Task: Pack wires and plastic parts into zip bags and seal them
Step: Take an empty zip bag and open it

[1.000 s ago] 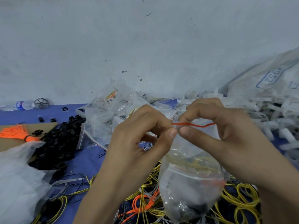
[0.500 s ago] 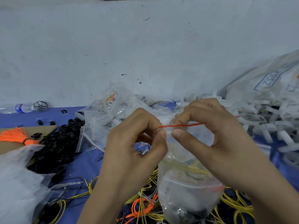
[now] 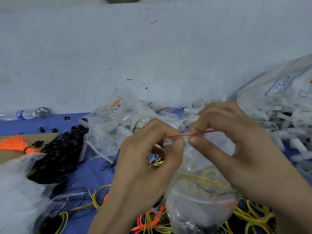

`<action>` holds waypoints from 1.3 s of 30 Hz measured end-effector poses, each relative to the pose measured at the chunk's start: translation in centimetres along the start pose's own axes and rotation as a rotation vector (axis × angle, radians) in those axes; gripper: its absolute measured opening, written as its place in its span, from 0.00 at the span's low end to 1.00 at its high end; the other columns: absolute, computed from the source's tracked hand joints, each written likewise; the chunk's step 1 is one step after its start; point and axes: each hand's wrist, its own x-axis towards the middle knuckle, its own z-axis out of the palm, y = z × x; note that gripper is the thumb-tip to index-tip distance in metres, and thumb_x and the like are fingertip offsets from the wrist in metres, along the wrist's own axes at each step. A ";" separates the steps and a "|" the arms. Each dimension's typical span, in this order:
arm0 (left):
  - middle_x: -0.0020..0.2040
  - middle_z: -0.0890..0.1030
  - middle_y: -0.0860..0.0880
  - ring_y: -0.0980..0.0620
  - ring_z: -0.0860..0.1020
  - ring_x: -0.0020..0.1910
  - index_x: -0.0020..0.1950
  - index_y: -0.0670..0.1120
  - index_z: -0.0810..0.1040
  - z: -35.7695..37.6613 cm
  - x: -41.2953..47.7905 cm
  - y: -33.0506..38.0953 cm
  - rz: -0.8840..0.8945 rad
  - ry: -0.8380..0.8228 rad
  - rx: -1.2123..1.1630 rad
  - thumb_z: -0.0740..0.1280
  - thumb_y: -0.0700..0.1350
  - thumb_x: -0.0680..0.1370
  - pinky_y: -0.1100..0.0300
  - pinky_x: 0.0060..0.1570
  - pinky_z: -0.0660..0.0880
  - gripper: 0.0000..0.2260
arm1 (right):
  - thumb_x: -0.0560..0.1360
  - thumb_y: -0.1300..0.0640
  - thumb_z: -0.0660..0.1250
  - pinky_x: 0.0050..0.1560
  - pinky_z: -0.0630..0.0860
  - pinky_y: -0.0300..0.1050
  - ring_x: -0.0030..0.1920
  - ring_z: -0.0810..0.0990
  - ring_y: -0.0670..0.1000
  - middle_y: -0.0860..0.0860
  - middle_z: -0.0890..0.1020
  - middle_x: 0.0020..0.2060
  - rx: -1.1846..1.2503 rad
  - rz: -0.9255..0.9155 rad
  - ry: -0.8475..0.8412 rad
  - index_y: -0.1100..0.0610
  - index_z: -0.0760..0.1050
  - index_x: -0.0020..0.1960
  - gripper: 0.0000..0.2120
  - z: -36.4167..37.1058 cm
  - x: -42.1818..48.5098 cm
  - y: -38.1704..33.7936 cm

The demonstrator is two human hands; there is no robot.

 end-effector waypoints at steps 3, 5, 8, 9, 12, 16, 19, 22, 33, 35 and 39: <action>0.36 0.75 0.53 0.53 0.75 0.36 0.41 0.48 0.77 0.0 0.0 0.1 0.026 0.015 0.059 0.63 0.47 0.74 0.59 0.35 0.73 0.05 | 0.70 0.45 0.60 0.62 0.66 0.58 0.53 0.71 0.40 0.38 0.76 0.41 -0.017 -0.005 0.019 0.42 0.72 0.39 0.04 0.2 -0.1 -0.1; 0.36 0.75 0.53 0.53 0.75 0.36 0.39 0.48 0.76 -0.1 0.0 0.1 0.023 0.032 0.072 0.63 0.46 0.73 0.62 0.35 0.71 0.05 | 0.69 0.44 0.60 0.62 0.66 0.59 0.53 0.71 0.39 0.39 0.76 0.44 -0.022 0.022 0.014 0.41 0.72 0.39 0.04 -0.1 -0.2 0.1; 0.35 0.74 0.52 0.53 0.74 0.35 0.38 0.46 0.75 0.0 0.0 0.1 -0.004 0.025 0.042 0.63 0.47 0.73 0.64 0.35 0.69 0.07 | 0.71 0.46 0.59 0.58 0.68 0.54 0.52 0.71 0.40 0.40 0.76 0.42 -0.034 0.014 -0.008 0.45 0.73 0.39 0.06 -0.4 -0.1 0.2; 0.35 0.74 0.52 0.53 0.74 0.35 0.38 0.46 0.76 0.1 0.0 0.1 -0.012 0.015 0.029 0.63 0.47 0.73 0.63 0.35 0.69 0.07 | 0.71 0.47 0.59 0.58 0.68 0.53 0.52 0.70 0.40 0.39 0.76 0.41 -0.047 -0.001 -0.012 0.46 0.73 0.39 0.06 -0.2 -0.1 0.0; 0.35 0.75 0.51 0.53 0.74 0.35 0.38 0.45 0.77 0.1 0.0 0.1 -0.004 0.011 0.026 0.64 0.48 0.73 0.64 0.35 0.69 0.08 | 0.70 0.47 0.60 0.62 0.66 0.60 0.53 0.69 0.37 0.36 0.75 0.41 -0.083 -0.020 0.001 0.46 0.74 0.40 0.06 0.4 0.0 -0.3; 0.35 0.75 0.52 0.54 0.74 0.35 0.37 0.47 0.75 -0.2 0.1 0.0 0.011 0.029 0.058 0.64 0.47 0.73 0.65 0.36 0.68 0.07 | 0.69 0.45 0.59 0.64 0.63 0.65 0.55 0.67 0.35 0.37 0.75 0.46 -0.078 0.036 -0.002 0.46 0.74 0.39 0.08 0.0 -0.2 0.0; 0.35 0.75 0.51 0.53 0.74 0.35 0.37 0.48 0.75 -0.1 0.1 0.0 -0.007 0.025 0.030 0.64 0.48 0.72 0.62 0.35 0.70 0.06 | 0.70 0.47 0.59 0.62 0.66 0.62 0.54 0.68 0.37 0.37 0.75 0.43 -0.096 0.018 -0.006 0.47 0.75 0.40 0.07 -0.2 -0.2 0.0; 0.36 0.76 0.52 0.53 0.75 0.35 0.39 0.49 0.77 -0.2 0.1 0.0 -0.015 0.012 0.006 0.65 0.48 0.72 0.65 0.35 0.69 0.05 | 0.70 0.47 0.59 0.63 0.65 0.64 0.55 0.67 0.36 0.36 0.75 0.41 -0.129 0.001 0.006 0.46 0.74 0.40 0.07 0.2 -0.1 -0.2; 0.36 0.77 0.53 0.54 0.76 0.37 0.39 0.51 0.79 -0.4 0.1 -0.3 -0.057 0.059 0.005 0.68 0.50 0.70 0.67 0.36 0.70 0.04 | 0.71 0.48 0.59 0.61 0.64 0.70 0.51 0.66 0.39 0.37 0.73 0.40 -0.216 0.010 0.030 0.49 0.74 0.40 0.08 0.7 0.1 -0.2; 0.36 0.78 0.52 0.53 0.77 0.37 0.38 0.52 0.79 -0.5 0.1 -0.3 -0.056 0.076 0.015 0.70 0.51 0.69 0.65 0.36 0.71 0.04 | 0.71 0.46 0.59 0.62 0.62 0.71 0.51 0.66 0.39 0.36 0.74 0.41 -0.215 0.016 0.023 0.48 0.75 0.40 0.08 0.7 0.0 -0.2; 0.36 0.78 0.52 0.54 0.77 0.36 0.37 0.52 0.79 -0.3 0.2 -0.3 -0.046 0.079 0.042 0.69 0.50 0.70 0.65 0.36 0.72 0.04 | 0.71 0.45 0.58 0.63 0.60 0.71 0.53 0.65 0.39 0.35 0.74 0.41 -0.237 0.053 0.024 0.46 0.74 0.40 0.09 0.1 -0.2 0.4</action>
